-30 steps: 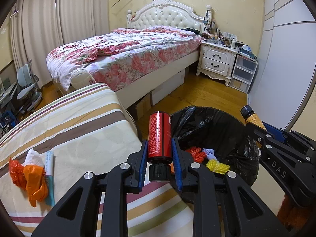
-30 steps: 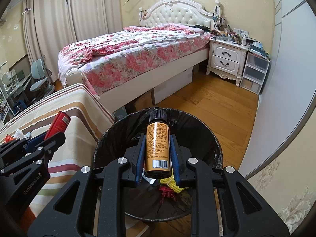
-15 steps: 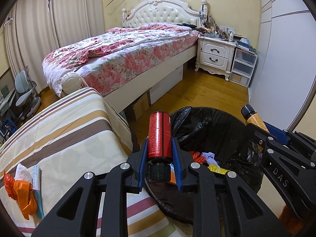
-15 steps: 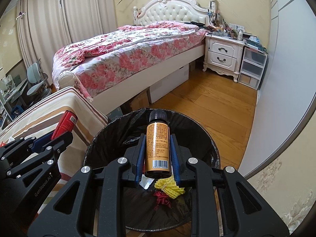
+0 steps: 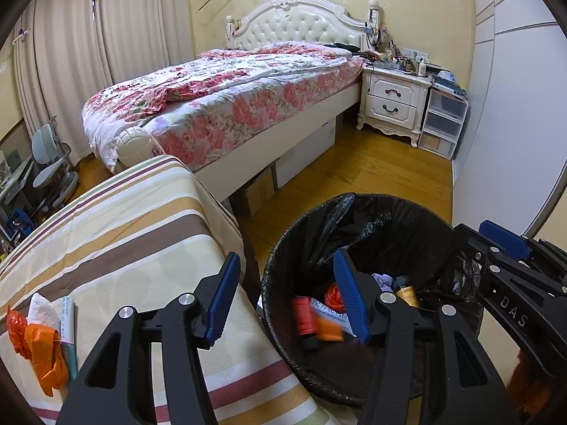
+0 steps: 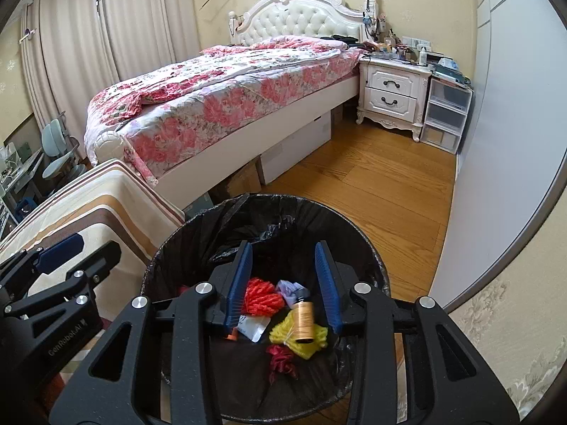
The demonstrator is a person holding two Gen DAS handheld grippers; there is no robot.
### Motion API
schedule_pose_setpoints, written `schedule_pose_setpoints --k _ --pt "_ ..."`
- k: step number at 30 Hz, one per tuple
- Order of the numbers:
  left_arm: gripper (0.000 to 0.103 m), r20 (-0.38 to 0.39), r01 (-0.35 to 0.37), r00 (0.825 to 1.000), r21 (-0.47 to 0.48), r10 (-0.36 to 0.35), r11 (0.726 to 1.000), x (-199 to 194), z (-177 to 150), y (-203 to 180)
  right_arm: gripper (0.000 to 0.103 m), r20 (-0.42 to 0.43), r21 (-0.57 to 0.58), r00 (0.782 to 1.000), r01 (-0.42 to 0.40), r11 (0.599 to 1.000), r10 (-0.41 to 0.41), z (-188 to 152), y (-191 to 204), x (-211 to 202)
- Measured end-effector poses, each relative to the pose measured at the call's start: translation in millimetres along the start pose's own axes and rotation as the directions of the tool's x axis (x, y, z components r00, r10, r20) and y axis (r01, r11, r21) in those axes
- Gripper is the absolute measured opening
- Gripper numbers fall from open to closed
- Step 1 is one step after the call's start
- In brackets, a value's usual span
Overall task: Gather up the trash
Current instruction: 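Carry both cans over the black bin and open both tools to drop them, then move both open tools back over the remaining bags on the bedspread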
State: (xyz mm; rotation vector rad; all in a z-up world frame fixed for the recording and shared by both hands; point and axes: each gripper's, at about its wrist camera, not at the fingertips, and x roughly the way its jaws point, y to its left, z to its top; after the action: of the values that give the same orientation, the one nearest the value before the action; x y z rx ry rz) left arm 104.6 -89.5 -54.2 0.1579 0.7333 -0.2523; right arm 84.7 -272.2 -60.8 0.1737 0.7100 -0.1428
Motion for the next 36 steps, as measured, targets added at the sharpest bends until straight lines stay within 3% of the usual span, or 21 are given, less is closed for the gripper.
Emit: schedule_pose_setpoints --k 3,8,25,36 --pt "0.066 0.011 -0.011 1.000 -0.010 0.011 1.000 -5 0 6 0.048 0.005 0.003 1.000 0.010 1.000 -0.010 -2 0 -3" --pt "0.069 0.006 -0.029 1.000 -0.044 0.029 0.999 -15 -6 21 0.059 0.011 -0.003 1.000 0.012 1.000 -0.012 -3 6 -9" --pt "0.070 0.014 -0.121 0.992 -0.155 0.124 0.981 -61 -31 85 0.064 0.000 -0.055 0.999 -0.048 0.997 0.048 -19 55 -31" --pt "0.070 0.001 -0.215 0.975 -0.245 0.223 0.945 -94 -61 139 0.064 -0.013 -0.123 0.993 -0.120 0.985 0.120 -29 107 -43"
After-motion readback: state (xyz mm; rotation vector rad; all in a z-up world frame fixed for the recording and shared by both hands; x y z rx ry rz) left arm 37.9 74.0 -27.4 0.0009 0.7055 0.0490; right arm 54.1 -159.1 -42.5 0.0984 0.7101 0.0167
